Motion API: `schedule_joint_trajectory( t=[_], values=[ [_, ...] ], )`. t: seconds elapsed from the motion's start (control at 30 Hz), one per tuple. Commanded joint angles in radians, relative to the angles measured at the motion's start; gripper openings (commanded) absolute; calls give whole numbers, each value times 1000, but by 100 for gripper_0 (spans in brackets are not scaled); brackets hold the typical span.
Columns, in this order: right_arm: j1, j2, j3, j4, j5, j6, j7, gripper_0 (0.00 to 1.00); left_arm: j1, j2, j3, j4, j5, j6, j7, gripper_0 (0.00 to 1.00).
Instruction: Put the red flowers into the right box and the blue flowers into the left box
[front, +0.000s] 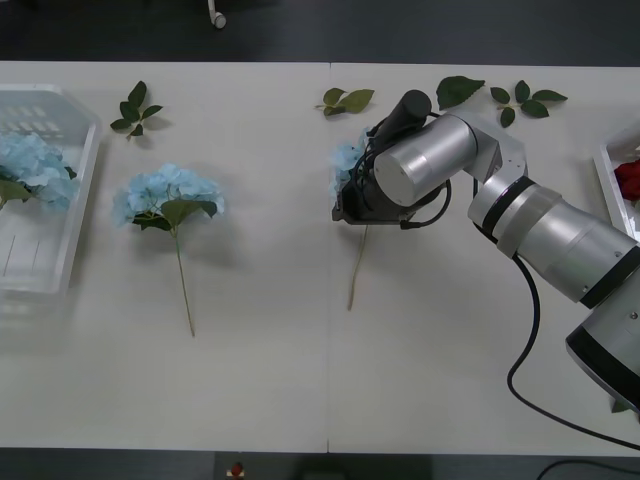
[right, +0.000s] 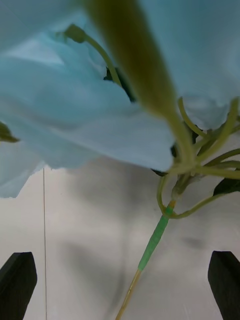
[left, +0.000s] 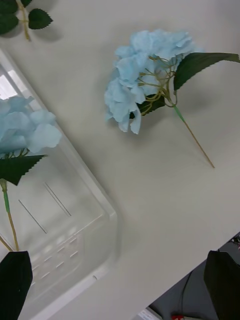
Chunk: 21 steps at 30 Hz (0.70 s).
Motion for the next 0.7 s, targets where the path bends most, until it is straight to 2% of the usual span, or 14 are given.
schedule_joint_trajectory(
  t=[0.03,0.23,0.3,0.37,0.43,0.47,0.57,0.7],
  values=[
    [-14,28,-16,28,-8,-32,48,100,-30,25,-7,-137,37,73,212,100],
    [-14,31,-16,38,-8,-40,68,98,-19,-33,-55,-330,67,101,514,100],
    [-14,31,-16,36,-9,-40,74,89,-10,-56,-73,-389,64,90,603,100],
    [-14,31,-16,38,-8,-40,80,75,2,-75,-94,-445,57,75,695,100],
    [-14,31,-16,38,-8,-40,88,52,17,-95,-139,-513,39,43,805,100],
    [-13,31,-16,38,-8,-40,92,44,25,-102,-164,-540,19,21,848,100],
    [-13,29,-14,38,-8,-40,101,31,37,-125,-236,-585,-42,-28,933,100],
    [-14,31,-16,38,-5,-41,114,25,40,-148,-322,-586,-121,-65,1002,100]
  ],
)
